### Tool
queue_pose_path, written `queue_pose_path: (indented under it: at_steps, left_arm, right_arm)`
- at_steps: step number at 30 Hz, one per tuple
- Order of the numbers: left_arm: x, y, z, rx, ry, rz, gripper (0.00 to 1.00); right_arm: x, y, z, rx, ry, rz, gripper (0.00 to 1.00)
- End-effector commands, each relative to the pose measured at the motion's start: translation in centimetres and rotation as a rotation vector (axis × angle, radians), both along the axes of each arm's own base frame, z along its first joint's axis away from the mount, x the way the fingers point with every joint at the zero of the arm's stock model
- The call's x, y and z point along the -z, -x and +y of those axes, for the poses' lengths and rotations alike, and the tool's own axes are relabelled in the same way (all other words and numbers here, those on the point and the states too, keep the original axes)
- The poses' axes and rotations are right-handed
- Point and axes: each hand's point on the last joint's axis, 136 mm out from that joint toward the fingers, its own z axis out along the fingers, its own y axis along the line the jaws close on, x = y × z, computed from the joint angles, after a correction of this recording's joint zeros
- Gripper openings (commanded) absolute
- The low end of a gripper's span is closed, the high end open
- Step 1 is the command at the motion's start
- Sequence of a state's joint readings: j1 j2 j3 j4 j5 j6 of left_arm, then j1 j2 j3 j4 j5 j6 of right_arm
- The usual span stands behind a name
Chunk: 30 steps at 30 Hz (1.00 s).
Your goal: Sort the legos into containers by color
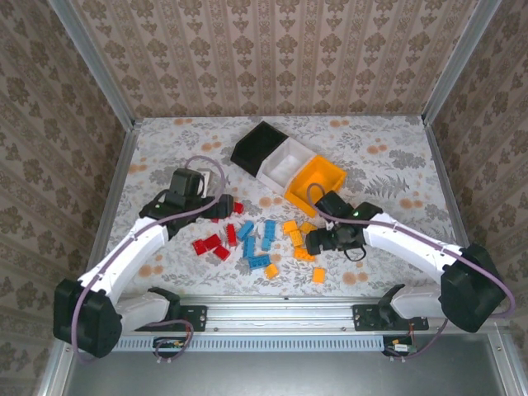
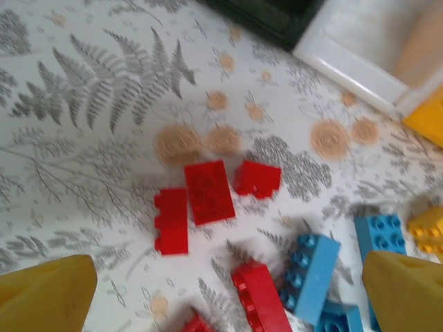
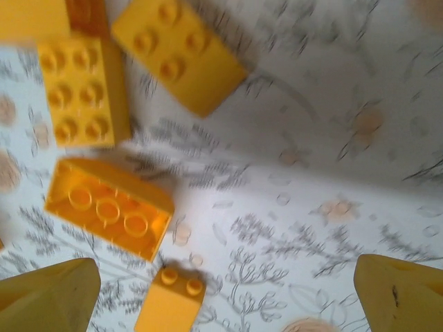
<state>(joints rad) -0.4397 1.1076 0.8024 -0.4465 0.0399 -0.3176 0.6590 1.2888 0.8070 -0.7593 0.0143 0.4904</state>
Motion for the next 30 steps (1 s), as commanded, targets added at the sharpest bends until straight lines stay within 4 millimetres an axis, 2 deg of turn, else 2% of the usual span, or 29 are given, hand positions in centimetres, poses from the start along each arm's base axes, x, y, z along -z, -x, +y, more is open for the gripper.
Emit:
queue_pose_path:
  at_steps: [1,6,9,12,21,30]
  left_arm:
    - [0.9,2.1,0.5,-0.031,0.031,0.054,1.0]
    - [0.8,2.8,1.1,-0.046,0.036,0.038,1.0]
    - [0.6,3.1,1.4,-0.048,0.029,0.034,1.0]
    - [0.5,3.3,1.6,-0.053,0.028,0.026,1.0]
    - [0.9,3.6,2.0,-0.067,0.03,0.031,1.0]
    - [1.2,3.4,2.6,-0.1,0.037,0.041,1.0]
  right_arm:
    - [0.6,1.1,1.1,-0.006,-0.011,-0.006,0.95]
    - [1.1,0.8,3.9,-0.081,-0.063,-0.016,0.91]
    - [1.5,0.4,4.9,-0.124,-0.058,-0.017,0.88]
    - [2.7,0.5,5.5,-0.173,-0.036,0.02,0.84]
    - [3.9,1.0,6.8,-0.292,-0.028,0.035,0.78]
    - [4.8,-0.4,6.7,-0.327,0.062,0.004,0.62]
